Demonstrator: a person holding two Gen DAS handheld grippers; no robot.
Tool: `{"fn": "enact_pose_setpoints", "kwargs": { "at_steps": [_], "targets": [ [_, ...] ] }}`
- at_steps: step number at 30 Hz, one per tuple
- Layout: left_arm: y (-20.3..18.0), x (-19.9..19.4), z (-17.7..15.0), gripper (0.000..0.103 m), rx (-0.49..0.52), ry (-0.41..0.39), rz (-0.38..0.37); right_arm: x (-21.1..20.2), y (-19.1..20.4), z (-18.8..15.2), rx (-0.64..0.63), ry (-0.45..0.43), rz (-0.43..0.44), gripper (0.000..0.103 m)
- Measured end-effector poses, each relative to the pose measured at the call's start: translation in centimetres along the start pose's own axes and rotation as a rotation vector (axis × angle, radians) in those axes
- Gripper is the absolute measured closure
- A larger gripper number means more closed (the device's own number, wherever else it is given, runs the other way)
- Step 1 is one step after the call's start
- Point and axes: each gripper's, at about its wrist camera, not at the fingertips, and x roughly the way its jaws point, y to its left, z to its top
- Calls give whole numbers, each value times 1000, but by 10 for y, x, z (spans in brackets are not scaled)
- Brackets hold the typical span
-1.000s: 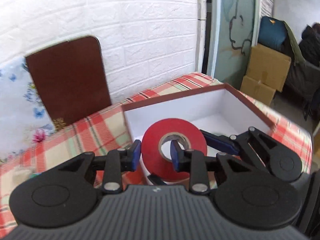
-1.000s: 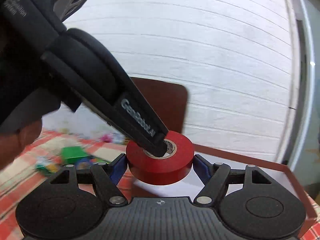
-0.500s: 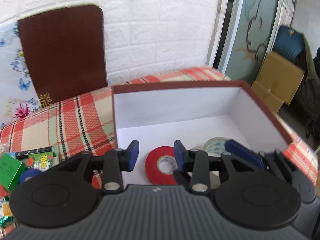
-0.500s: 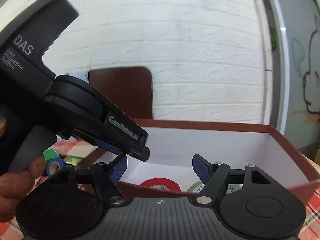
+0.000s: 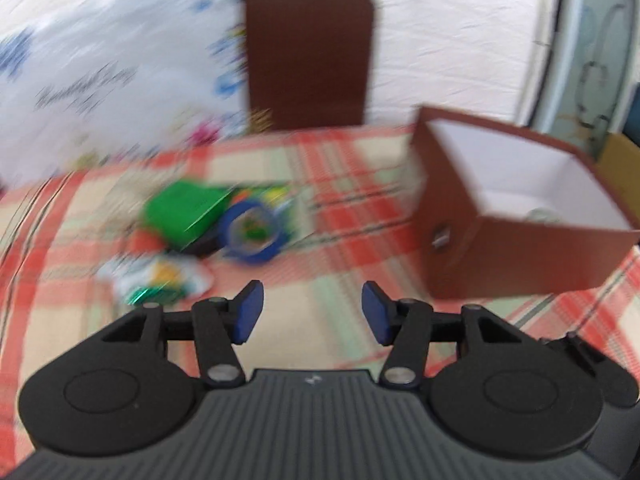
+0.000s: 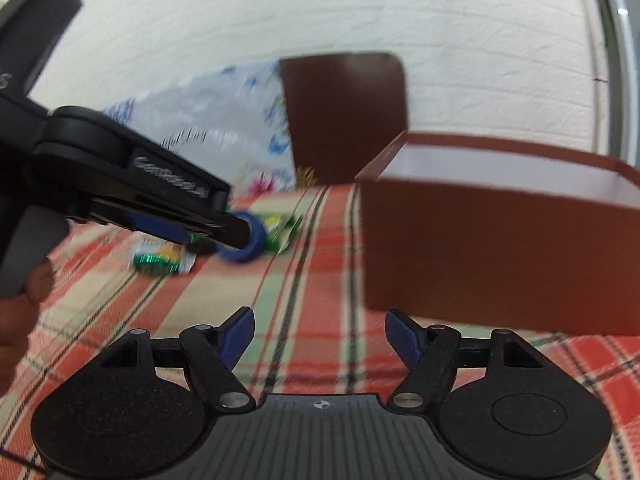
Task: Organize objects
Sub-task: 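Grasp the green-and-white snack packet with the left gripper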
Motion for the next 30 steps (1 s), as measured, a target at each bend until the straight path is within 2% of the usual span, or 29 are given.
{"fn": "enact_pose_setpoints", "kwargs": {
  "at_steps": [6,7,11,14,19,21,23,26,30],
  "targets": [
    [60,0,-31,47,-82,38,121,27,20,-6,-41,130,12,31],
    [69,-1,-37,47,-95,42,134,27,27,-8,-59,136,4,27],
    [105,2,-56,47,-141,59,189,29,51,-9,-111,149,6,27],
    [123,1,-62,45,-131,30,238,34,69,-9,-144,150,22,27],
    [153,9,-66,36,-104,-28,303,51,93,-4,-193,148,61,27],
    [169,15,-70,23,-97,-77,340,61,100,1,-210,144,76,27],
    [189,14,-69,25,-186,-94,293,71,108,7,-224,142,91,27],
    [203,9,-72,27,-260,-138,270,91,119,17,-239,136,109,25],
    [209,5,-75,25,-315,-173,227,119,132,30,-219,143,165,18]
  ]
}}
